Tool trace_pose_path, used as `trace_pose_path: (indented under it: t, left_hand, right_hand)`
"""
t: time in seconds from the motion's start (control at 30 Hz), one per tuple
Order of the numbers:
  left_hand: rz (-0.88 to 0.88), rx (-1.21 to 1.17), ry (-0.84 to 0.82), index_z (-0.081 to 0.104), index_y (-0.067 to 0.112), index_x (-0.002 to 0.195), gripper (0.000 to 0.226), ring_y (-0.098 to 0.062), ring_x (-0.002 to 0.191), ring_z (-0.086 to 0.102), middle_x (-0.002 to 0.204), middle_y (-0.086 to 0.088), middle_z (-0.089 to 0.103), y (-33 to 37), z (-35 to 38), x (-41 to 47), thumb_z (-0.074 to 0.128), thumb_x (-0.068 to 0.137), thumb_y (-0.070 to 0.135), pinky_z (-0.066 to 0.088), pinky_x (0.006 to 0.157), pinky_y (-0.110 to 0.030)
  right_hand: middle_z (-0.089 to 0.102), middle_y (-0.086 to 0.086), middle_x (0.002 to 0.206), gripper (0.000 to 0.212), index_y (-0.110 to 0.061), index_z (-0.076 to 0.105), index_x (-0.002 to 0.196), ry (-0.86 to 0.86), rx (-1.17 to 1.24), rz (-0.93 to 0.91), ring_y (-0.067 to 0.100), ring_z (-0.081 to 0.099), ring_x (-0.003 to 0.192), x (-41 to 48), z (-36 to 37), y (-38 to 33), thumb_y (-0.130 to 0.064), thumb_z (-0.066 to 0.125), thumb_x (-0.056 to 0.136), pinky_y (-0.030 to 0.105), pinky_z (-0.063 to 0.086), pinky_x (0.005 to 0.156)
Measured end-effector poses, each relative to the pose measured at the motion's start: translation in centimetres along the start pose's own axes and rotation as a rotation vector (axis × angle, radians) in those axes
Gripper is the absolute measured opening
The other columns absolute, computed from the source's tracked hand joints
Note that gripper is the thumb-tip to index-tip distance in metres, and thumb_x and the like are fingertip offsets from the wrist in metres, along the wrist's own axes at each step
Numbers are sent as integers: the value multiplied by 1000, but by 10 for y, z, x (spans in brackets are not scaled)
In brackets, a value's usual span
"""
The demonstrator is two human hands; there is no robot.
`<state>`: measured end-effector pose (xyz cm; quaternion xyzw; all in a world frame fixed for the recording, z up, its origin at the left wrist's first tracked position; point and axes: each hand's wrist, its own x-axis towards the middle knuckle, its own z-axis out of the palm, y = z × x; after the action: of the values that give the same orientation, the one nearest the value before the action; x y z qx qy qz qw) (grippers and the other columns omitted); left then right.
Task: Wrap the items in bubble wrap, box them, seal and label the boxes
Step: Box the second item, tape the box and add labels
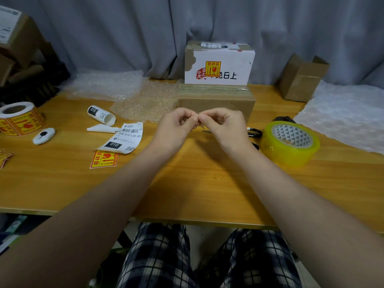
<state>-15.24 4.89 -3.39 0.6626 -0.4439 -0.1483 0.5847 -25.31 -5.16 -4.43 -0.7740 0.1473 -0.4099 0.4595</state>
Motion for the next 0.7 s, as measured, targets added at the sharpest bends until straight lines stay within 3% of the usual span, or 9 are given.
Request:
trace_pose_path:
  t: [0.13, 0.23, 0.43, 0.6, 0.7]
  left_hand:
    - [9, 5, 9, 63, 10, 86, 11, -10, 77, 58, 76, 2, 63, 0, 1, -1, 55, 94, 10, 48, 78, -21]
    - [17, -41, 1, 63, 9, 86, 13, -8, 75, 59, 76, 2, 62, 0, 0, -2, 54, 94, 7, 49, 77, -20]
    - [9, -77, -10, 64, 4, 89, 12, -6, 72, 58, 76, 2, 61, 0, 0, -2, 53, 94, 4, 49, 75, -19]
    - [8, -36, 2, 61, 14, 81, 14, -11, 77, 57, 75, 2, 62, -1, 0, -1, 55, 93, 8, 48, 78, -24]
    - [35, 37, 35, 54, 20, 75, 20, -5, 70, 51, 72, 5, 57, -3, 3, 0, 57, 91, 8, 43, 70, -20]
  right_hand:
    - [70, -5, 81, 9, -16, 72, 91, -13, -128, -69, 10, 67, 81, -1, -1, 1, -11, 65, 89, 25, 54, 79]
    - [71, -2, 86, 13, -14, 72, 96, -60, -62, -40, 10, 68, 86, -1, -3, 0, -6, 65, 88, 26, 54, 83]
    - [69, -15, 83, 19, -25, 70, 91, -68, -27, -28, 3, 67, 82, -1, -4, -2, -7, 68, 86, 23, 54, 82]
    - [70, -8, 81, 10, -16, 74, 92, -23, -116, -43, 5, 67, 81, -1, -2, -2, -9, 67, 87, 23, 54, 79]
    - [68, -9, 77, 8, -13, 74, 84, 9, -168, -64, 5, 65, 76, -2, 2, -4, -8, 67, 85, 22, 53, 75]
